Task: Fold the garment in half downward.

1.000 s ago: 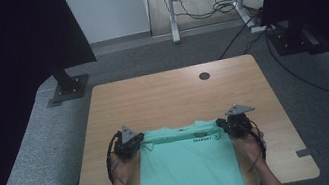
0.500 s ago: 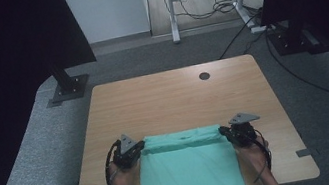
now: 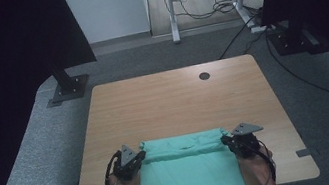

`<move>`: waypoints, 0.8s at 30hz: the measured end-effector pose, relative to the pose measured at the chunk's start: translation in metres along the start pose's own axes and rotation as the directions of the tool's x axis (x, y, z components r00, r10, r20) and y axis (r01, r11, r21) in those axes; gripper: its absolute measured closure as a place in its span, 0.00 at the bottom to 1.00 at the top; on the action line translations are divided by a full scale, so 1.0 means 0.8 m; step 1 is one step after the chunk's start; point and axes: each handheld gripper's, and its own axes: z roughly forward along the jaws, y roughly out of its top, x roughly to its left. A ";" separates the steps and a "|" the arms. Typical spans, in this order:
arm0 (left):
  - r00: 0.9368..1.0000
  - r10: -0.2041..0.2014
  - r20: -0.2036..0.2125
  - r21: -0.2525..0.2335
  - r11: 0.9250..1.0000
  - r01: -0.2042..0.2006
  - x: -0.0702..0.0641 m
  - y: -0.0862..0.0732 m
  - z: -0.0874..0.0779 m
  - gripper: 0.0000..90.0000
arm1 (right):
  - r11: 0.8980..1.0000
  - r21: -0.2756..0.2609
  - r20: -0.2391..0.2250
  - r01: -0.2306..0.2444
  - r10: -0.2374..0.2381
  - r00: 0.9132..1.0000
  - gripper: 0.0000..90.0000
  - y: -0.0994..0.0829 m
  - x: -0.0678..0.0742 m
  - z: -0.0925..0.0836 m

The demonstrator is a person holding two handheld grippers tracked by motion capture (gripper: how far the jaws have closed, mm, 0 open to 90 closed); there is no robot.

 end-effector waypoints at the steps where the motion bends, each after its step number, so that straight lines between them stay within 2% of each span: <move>1: 1.000 0.001 -0.001 0.001 1.000 -0.001 -0.002 -0.002 -0.001 0.98 | 1.000 0.005 0.001 0.002 -0.002 1.000 0.94 -0.002 0.001 0.000; 3: 1.000 -0.005 0.004 0.003 1.000 0.005 -0.003 -0.005 -0.001 0.98 | 1.000 0.015 0.002 0.001 -0.001 1.000 0.94 -0.006 0.002 0.002; 13: 0.999 0.035 -0.006 0.066 0.997 -0.035 -0.009 -0.013 0.015 0.98 | 0.999 0.054 0.007 -0.006 0.005 1.000 0.94 -0.015 -0.003 0.017; 24: 1.000 0.013 0.001 0.061 0.998 -0.013 0.000 -0.011 0.022 0.98 | 0.998 0.057 0.002 -0.011 0.011 1.000 0.94 -0.007 -0.018 0.028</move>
